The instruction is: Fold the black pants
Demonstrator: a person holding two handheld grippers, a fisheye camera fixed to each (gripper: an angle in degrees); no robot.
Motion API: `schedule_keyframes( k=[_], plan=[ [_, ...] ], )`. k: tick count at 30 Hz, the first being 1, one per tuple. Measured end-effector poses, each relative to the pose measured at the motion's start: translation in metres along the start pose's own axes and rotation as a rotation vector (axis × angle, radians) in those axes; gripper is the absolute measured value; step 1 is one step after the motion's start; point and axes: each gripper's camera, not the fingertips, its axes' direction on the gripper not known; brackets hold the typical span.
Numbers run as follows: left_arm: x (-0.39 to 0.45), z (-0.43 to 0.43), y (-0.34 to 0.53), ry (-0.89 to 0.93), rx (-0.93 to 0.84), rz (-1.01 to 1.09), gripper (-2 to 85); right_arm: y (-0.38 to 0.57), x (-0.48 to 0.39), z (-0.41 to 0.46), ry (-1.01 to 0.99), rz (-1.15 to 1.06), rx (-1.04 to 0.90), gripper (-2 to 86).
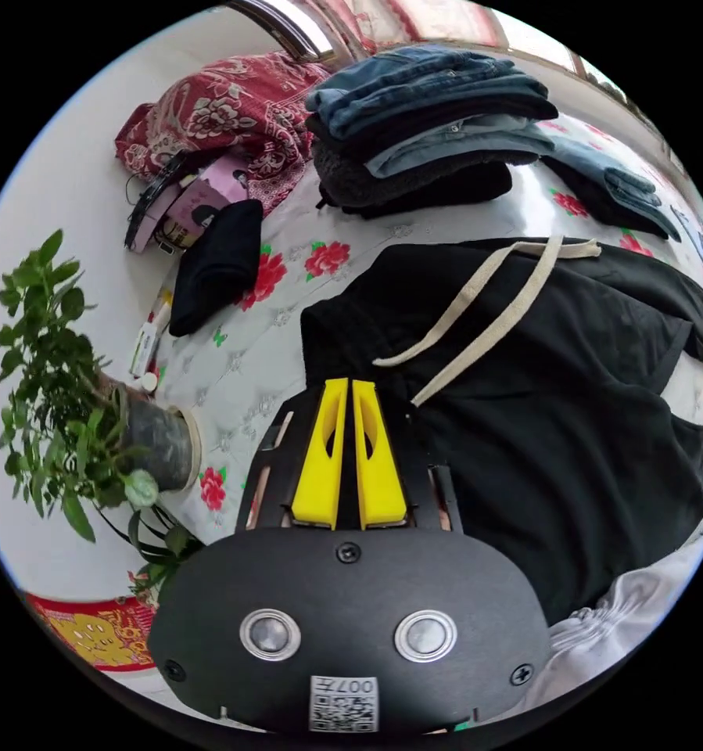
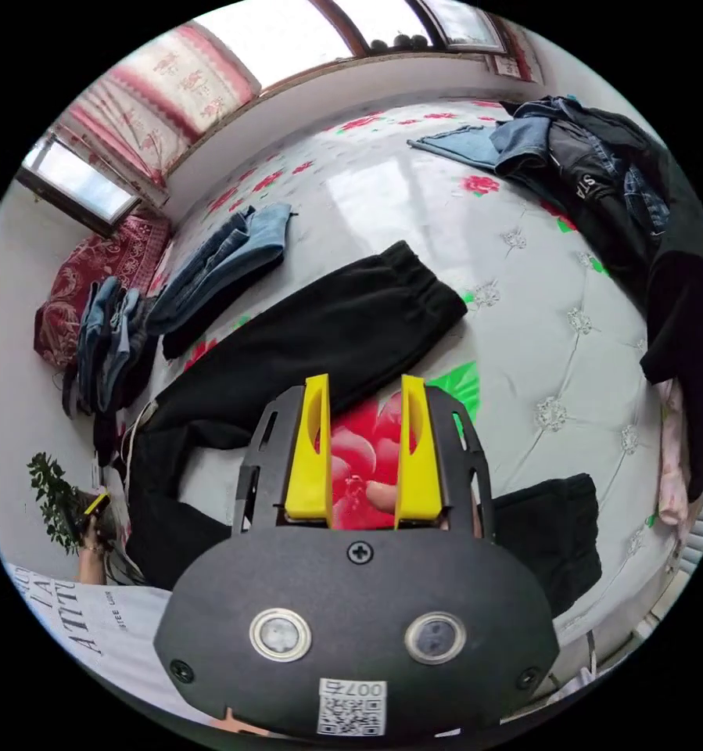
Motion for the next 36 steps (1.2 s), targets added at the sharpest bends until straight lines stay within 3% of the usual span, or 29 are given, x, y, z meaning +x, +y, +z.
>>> schedule_keyframes(
  k=[5, 11, 13, 18, 23, 25, 27, 31, 36],
  plan=[
    [-0.013, -0.026, 0.086, 0.185, -0.055, -0.044, 6.5, 0.059, -0.078, 0.023, -0.1, -0.286, -0.164, 10.1],
    [-0.005, 0.04, 0.1, 0.106, -0.247, -0.013, 11.1, 0.104, -0.115, 0.039, -0.171, -0.386, -0.278, 10.3],
    [-0.006, 0.062, 0.097, 0.159, -0.302, -0.012, 10.4, 0.112, -0.119, 0.04, -0.16, -0.408, -0.294, 10.6],
    [-0.021, 0.046, 0.097, 0.191, -0.243, 0.018, 5.4, 0.131, -0.118, 0.04, -0.066, -0.426, -0.311, 10.7],
    [-0.089, -0.067, 0.14, 0.343, 0.039, -0.087, 2.6, 0.151, -0.104, 0.022, -0.045, -0.355, -0.258, 10.9],
    [-0.113, -0.087, 0.162, 0.329, 0.07, -0.109, 2.0, 0.156, -0.098, 0.014, -0.036, -0.333, -0.237, 10.9],
    [-0.131, -0.071, 0.183, 0.292, 0.008, -0.135, 1.6, 0.162, -0.09, 0.008, -0.029, -0.301, -0.223, 10.9],
    [-0.138, 0.034, 0.226, 0.279, -0.305, -0.258, 2.0, 0.169, -0.063, -0.005, 0.009, -0.191, -0.177, 11.1],
    [-0.124, 0.043, 0.217, 0.177, -0.32, -0.197, 5.0, 0.172, -0.043, -0.003, 0.126, -0.189, -0.249, 10.8]
  ],
)
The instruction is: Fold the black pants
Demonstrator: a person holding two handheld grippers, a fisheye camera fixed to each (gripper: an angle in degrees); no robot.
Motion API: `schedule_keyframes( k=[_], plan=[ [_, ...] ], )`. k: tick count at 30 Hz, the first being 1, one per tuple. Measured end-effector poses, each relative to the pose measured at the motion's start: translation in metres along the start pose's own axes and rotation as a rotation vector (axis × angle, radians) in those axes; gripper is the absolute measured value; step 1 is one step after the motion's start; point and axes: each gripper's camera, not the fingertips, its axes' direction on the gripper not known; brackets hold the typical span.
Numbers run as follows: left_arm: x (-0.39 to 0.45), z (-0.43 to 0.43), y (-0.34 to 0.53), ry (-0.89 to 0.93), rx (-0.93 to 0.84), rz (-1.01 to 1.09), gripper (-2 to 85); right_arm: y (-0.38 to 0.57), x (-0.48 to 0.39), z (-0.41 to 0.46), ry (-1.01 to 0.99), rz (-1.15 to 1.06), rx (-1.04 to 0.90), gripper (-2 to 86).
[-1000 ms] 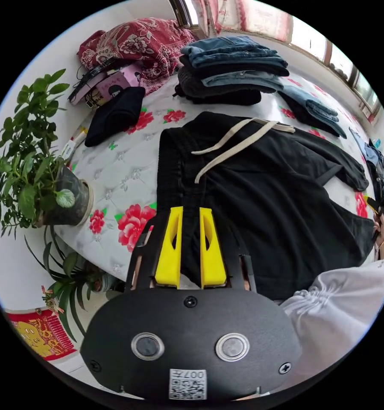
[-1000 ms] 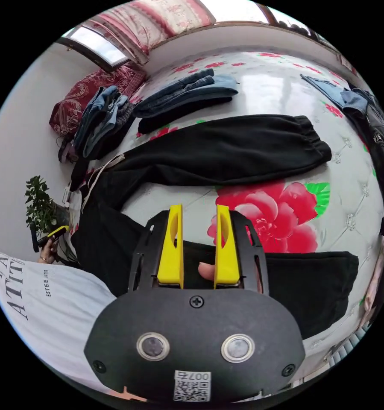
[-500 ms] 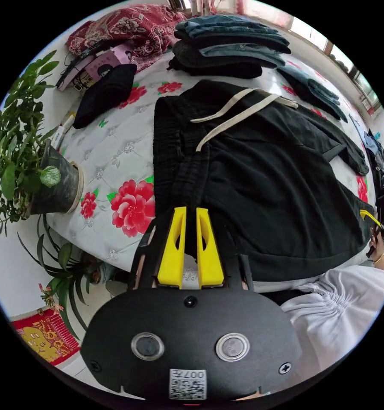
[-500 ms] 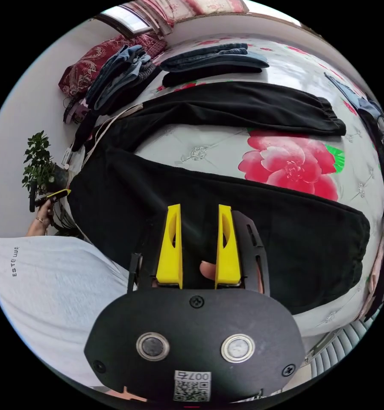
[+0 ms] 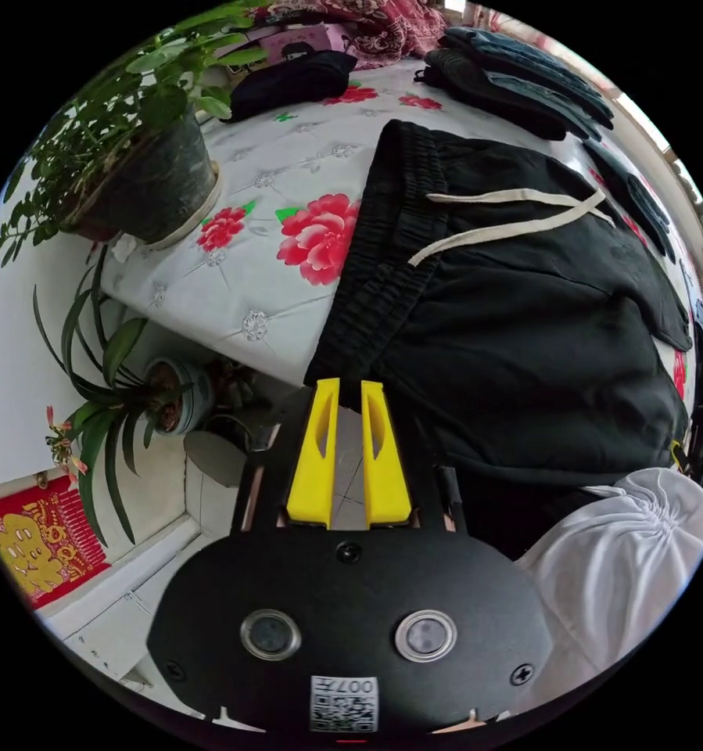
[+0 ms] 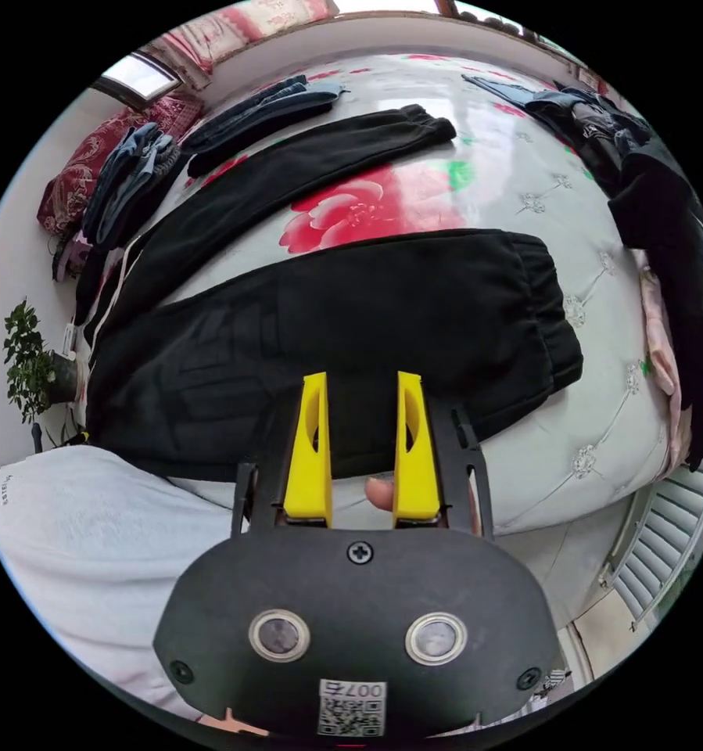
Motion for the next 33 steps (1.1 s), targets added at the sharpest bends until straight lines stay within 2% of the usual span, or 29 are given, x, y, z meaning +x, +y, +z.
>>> schedule_keyframes(
  k=[3, 7, 13, 19, 23, 26, 31, 33],
  plan=[
    [-0.003, -0.016, -0.002, -0.022, 0.002, 0.008, 6.7, -0.006, -0.003, -0.005, -0.009, 0.005, -0.031, 10.8],
    [-0.022, -0.077, 0.013, 0.006, 0.177, -0.078, 5.7, -0.019, -0.031, -0.026, -0.017, -0.047, 0.067, 11.0],
    [0.037, -0.106, -0.065, -0.038, 0.302, 0.188, 6.1, -0.092, -0.081, -0.043, -0.027, -0.169, 0.151, 10.9],
    [0.089, -0.079, -0.209, 0.016, 0.294, 0.338, 6.6, -0.206, -0.124, -0.048, 0.055, -0.269, 0.167, 11.4],
    [0.109, -0.046, -0.295, 0.013, 0.203, 0.409, 7.4, -0.275, -0.143, -0.037, 0.144, -0.323, 0.114, 11.9],
    [0.122, -0.009, -0.329, 0.0, 0.073, 0.505, 8.2, -0.313, -0.145, -0.02, 0.202, -0.345, 0.049, 12.3],
    [0.119, -0.001, -0.341, 0.051, 0.085, 0.578, 3.0, -0.347, -0.138, 0.019, 0.278, -0.359, -0.097, 11.8],
    [0.114, -0.003, -0.341, 0.057, 0.096, 0.558, 0.5, -0.348, -0.134, 0.018, 0.17, -0.388, -0.099, 9.8]
  ],
)
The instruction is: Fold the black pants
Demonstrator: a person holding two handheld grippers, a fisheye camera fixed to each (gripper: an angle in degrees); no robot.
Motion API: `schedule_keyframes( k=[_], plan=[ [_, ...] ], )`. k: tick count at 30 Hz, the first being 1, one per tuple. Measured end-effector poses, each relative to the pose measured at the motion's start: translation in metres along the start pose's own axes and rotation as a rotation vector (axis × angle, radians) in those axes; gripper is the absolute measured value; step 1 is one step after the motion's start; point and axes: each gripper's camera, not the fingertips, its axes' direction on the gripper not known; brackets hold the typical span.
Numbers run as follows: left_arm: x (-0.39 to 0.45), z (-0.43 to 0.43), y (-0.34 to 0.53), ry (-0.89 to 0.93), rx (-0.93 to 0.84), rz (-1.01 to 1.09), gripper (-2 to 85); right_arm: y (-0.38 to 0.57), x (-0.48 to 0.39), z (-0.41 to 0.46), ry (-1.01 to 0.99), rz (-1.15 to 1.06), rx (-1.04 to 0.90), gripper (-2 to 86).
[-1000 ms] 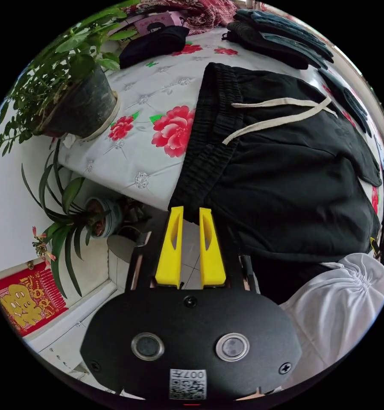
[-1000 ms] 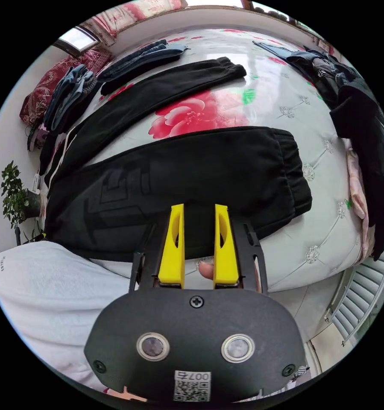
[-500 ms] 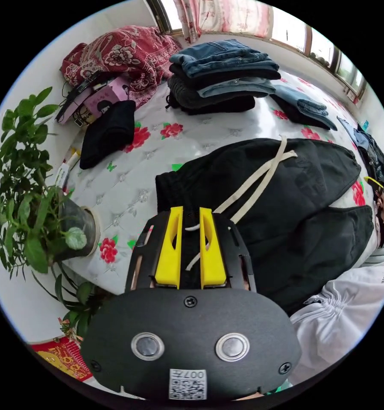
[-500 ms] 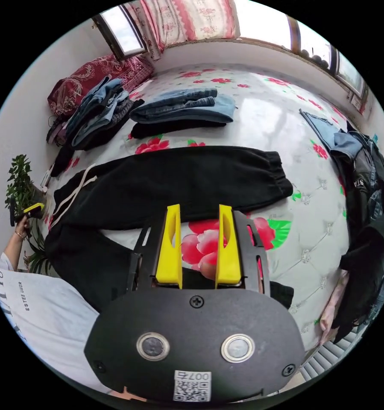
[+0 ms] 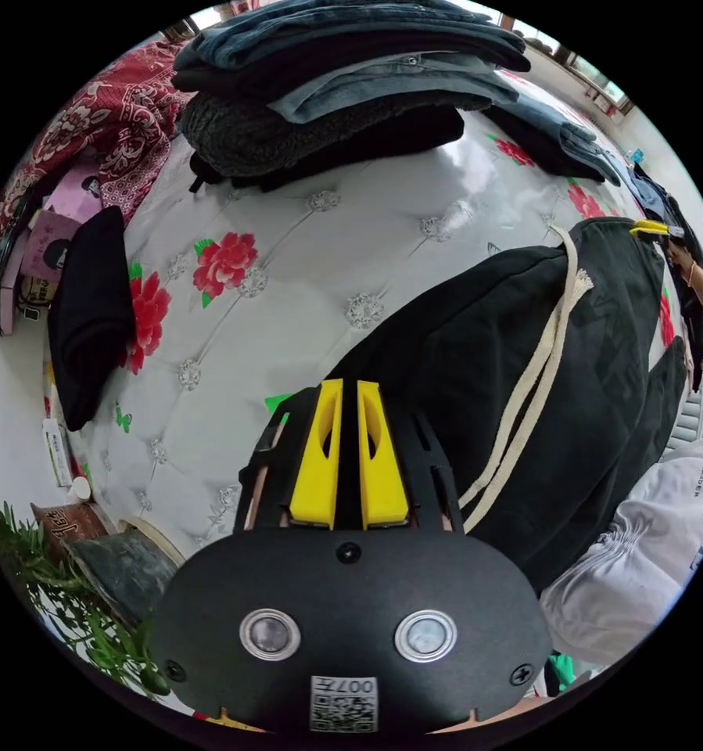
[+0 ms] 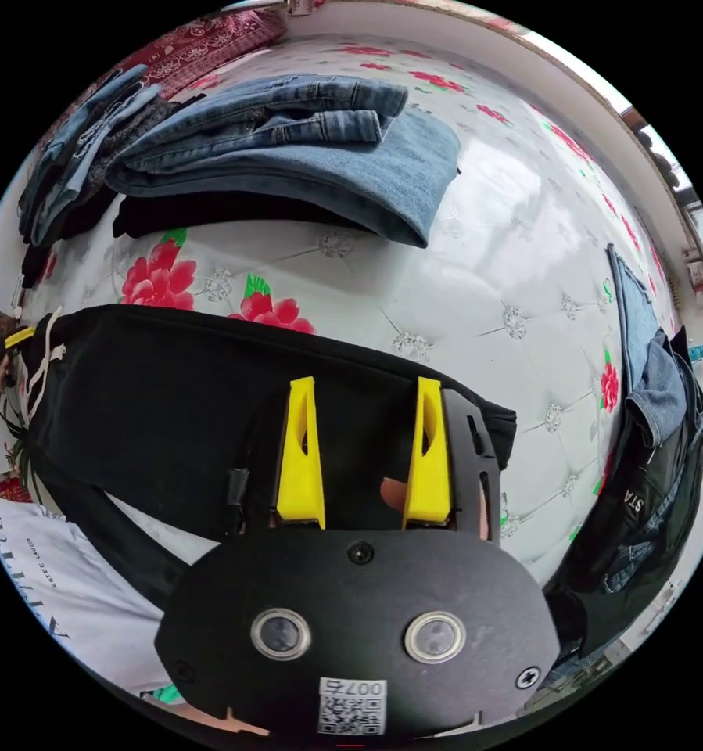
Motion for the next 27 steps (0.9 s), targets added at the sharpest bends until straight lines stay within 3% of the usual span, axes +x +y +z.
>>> schedule_keyframes(
  k=[4, 12, 20, 24, 27],
  plan=[
    [-0.026, -0.013, 0.013, 0.093, 0.048, -0.13, -0.8, 0.011, 0.002, -0.014, 0.013, 0.026, -0.003, 3.0],
    [-0.037, -0.111, 0.083, 0.113, 0.261, -0.136, -0.9, 0.112, 0.006, -0.142, -0.066, 0.023, 0.407, 0.2],
    [0.002, -0.23, 0.252, 0.099, 0.621, -0.163, -1.0, 0.309, -0.022, -0.245, 0.05, -0.017, 0.698, 0.0],
    [0.035, -0.214, 0.339, 0.142, 0.543, -0.168, -1.0, 0.411, -0.03, -0.217, 0.078, 0.088, 0.635, 0.2],
    [0.063, -0.141, 0.384, 0.181, 0.304, -0.233, -1.0, 0.482, -0.032, -0.14, 0.054, 0.22, 0.413, 0.4]
  ],
)
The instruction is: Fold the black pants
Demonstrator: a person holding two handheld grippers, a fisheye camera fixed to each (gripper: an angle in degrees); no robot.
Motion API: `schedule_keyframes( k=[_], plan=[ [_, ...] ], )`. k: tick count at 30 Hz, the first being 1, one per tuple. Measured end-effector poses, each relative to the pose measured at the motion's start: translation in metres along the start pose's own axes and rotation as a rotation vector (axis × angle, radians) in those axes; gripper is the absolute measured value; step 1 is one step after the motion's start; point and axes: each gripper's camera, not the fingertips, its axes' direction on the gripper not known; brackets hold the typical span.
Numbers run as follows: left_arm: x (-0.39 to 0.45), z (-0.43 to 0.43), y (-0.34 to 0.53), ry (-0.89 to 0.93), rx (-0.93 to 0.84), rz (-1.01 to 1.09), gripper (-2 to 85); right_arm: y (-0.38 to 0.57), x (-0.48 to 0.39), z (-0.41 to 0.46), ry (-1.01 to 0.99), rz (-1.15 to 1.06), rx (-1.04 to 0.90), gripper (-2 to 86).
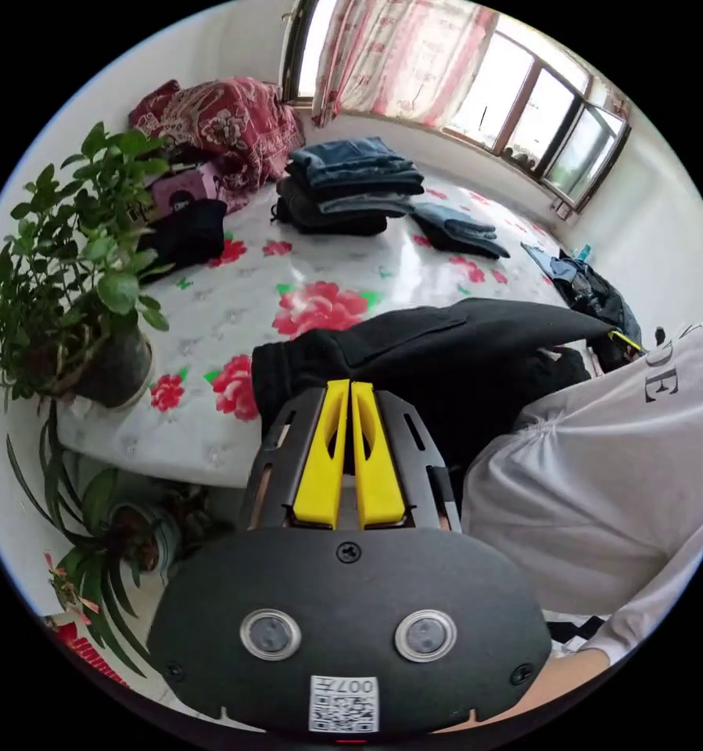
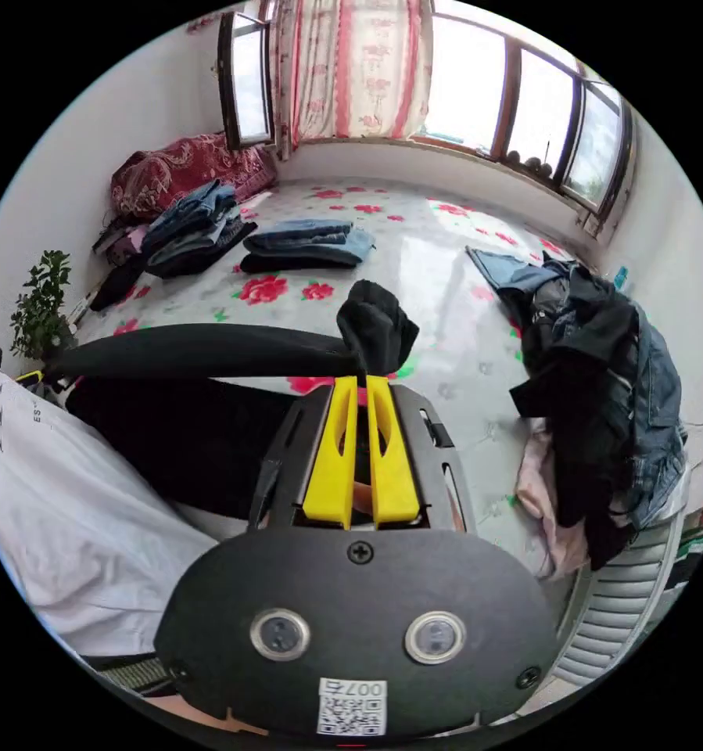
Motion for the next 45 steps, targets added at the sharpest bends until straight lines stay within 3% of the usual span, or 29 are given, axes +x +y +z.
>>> schedule_keyframes(
  k=[2, 4, 11, 18, 23, 26, 30, 34, 37, 41, 45],
  plan=[
    [0.001, 0.065, 0.037, -0.001, -0.19, -0.071, -1.0, 0.069, 0.018, 0.05, 0.003, 0.187, -0.244, 1.0],
    [0.0, 0.094, 0.049, -0.01, -0.246, -0.099, -1.0, 0.104, 0.033, 0.065, 0.099, 0.326, -0.328, 2.1],
    [0.0, 0.092, 0.035, -0.053, -0.265, -0.11, -1.0, 0.124, 0.098, 0.021, -0.035, 0.476, -0.044, 6.8],
    [-0.001, 0.067, 0.062, -0.048, -0.174, -0.232, -1.0, 0.173, 0.178, 0.055, -0.182, 0.812, -0.034, 9.0],
    [-0.005, 0.052, 0.081, -0.04, -0.123, -0.338, -0.9, 0.176, 0.187, 0.039, -0.021, 0.675, 0.006, 3.3],
    [0.004, 0.049, 0.084, -0.093, -0.136, -0.324, -0.8, 0.205, 0.22, 0.019, -0.138, 0.762, 0.142, 2.7],
    [0.006, 0.04, 0.106, -0.087, -0.055, -0.426, 0.2, 0.239, 0.244, 0.035, -0.153, 0.849, 0.044, 6.1],
    [0.002, 0.014, 0.142, -0.01, 0.09, -0.571, 3.3, 0.271, 0.254, 0.056, -0.386, 0.929, 0.068, 8.9],
    [-0.002, 0.006, 0.159, 0.005, 0.113, -0.642, 5.0, 0.278, 0.255, 0.064, -0.361, 0.983, 0.139, 8.1],
    [0.006, -0.006, 0.15, -0.018, 0.154, -0.588, 5.3, 0.259, 0.276, 0.076, -0.537, 1.013, 0.132, 5.6],
    [0.017, 0.008, 0.131, 0.031, 0.124, -0.53, 5.1, 0.237, 0.3, 0.026, -0.467, 0.875, 0.305, 4.7]
  ],
)
